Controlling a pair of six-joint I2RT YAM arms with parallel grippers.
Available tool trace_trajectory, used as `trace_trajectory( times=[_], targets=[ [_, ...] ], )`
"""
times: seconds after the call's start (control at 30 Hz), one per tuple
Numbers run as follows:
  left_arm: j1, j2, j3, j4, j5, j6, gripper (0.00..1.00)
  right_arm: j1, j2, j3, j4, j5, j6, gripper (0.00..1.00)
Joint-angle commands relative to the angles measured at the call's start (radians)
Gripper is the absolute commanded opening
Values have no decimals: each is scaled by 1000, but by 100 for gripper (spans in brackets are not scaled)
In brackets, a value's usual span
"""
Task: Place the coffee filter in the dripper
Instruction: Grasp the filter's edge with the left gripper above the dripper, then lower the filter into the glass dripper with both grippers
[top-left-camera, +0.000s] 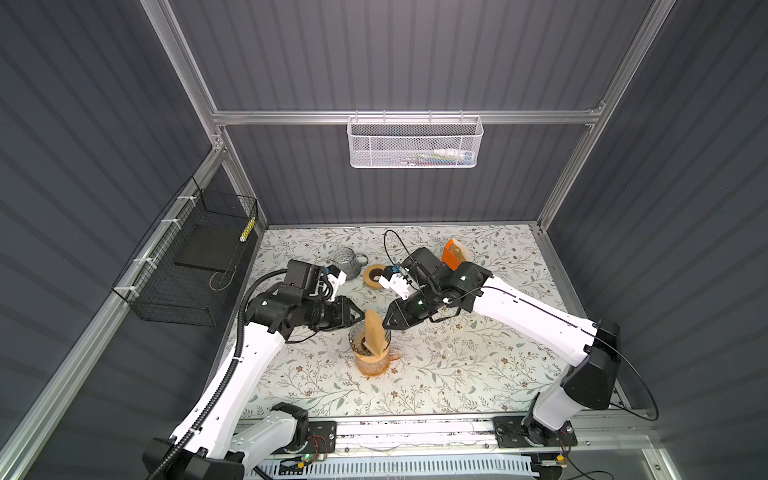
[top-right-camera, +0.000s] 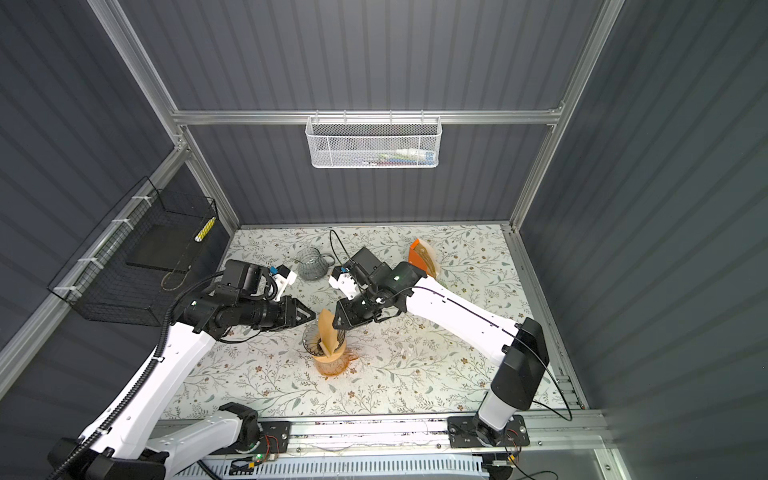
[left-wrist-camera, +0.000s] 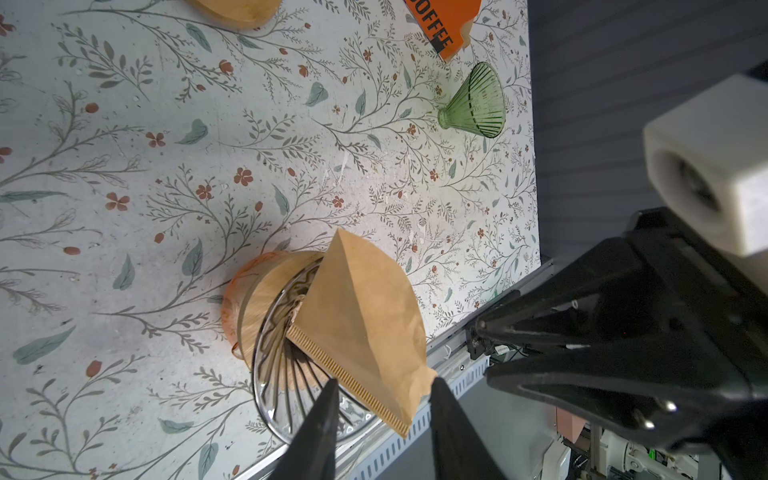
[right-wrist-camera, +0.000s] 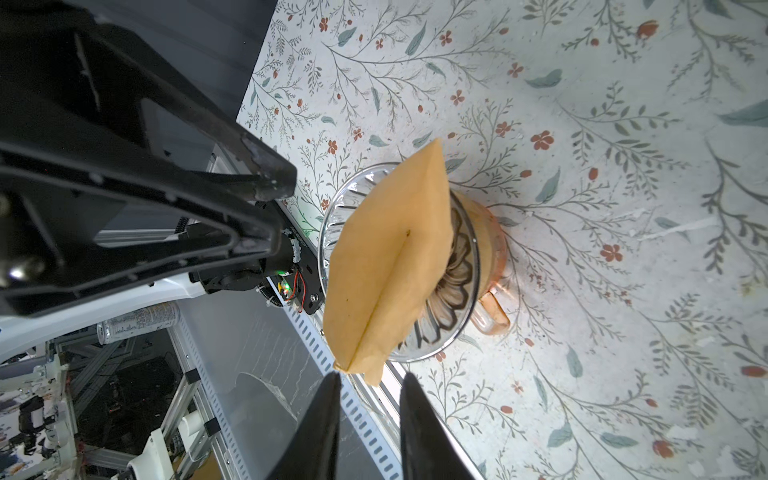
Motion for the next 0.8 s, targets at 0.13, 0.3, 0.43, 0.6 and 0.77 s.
trace_trajectory(
  times=[0.13,0.3,0.43,0.6,0.77],
  targets=[
    [-76,41,6,41,45,-44,37,-11,14,-17,47,5,-14,17],
    [-156,80,53,0,-39,-25,35,-15,24,-20,59,3,-11,10],
    [-163,83,49,-20,-70,-19,33,-15,29,-27,76,1,-7,6],
    [-164,70,40,-25,-85,-23,32,-15,43,-34,86,-15,-8,4],
    [-164,56,22,-21,-89,-33,32,-13,48,-43,99,-25,-3,3]
  ],
)
